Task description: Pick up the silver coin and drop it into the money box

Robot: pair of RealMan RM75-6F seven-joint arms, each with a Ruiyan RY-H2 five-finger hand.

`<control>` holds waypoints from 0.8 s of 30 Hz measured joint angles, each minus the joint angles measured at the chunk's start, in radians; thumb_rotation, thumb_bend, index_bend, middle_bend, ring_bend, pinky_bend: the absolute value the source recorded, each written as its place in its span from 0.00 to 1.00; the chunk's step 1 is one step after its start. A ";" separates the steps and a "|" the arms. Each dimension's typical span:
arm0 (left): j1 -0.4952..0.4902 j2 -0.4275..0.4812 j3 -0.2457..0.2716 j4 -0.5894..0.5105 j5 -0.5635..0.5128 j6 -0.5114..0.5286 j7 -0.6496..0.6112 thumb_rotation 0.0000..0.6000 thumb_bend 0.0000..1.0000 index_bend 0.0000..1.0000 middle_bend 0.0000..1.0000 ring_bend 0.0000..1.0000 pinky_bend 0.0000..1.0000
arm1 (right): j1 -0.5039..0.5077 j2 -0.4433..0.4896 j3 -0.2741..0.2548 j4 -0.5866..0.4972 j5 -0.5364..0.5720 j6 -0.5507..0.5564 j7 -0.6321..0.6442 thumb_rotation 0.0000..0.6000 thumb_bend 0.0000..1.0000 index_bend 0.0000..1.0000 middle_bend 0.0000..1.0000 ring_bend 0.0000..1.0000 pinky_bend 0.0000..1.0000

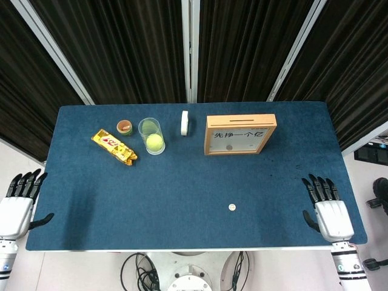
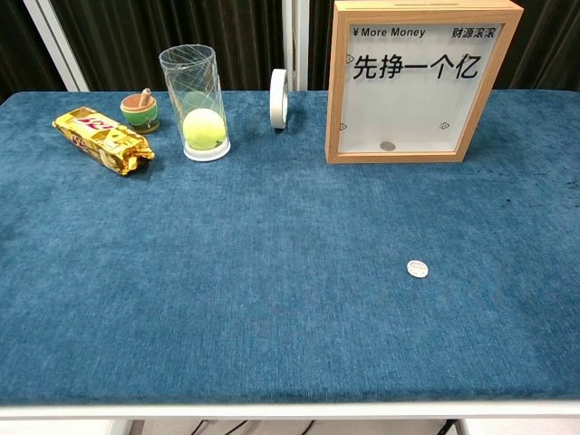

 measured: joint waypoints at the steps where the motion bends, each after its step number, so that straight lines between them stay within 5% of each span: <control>1: 0.001 0.001 0.000 -0.002 0.001 0.002 0.002 1.00 0.12 0.05 0.00 0.00 0.00 | 0.008 -0.001 -0.002 -0.006 -0.007 -0.010 -0.015 1.00 0.28 0.00 0.00 0.00 0.00; 16: 0.014 -0.002 0.005 0.002 -0.004 0.013 0.004 1.00 0.12 0.05 0.00 0.00 0.00 | 0.160 -0.115 -0.008 0.057 -0.013 -0.237 -0.111 1.00 0.28 0.23 0.00 0.00 0.00; 24: 0.017 -0.005 0.005 0.015 -0.012 0.008 -0.009 1.00 0.12 0.05 0.00 0.00 0.00 | 0.199 -0.187 -0.030 0.118 -0.006 -0.290 -0.094 1.00 0.28 0.26 0.00 0.00 0.00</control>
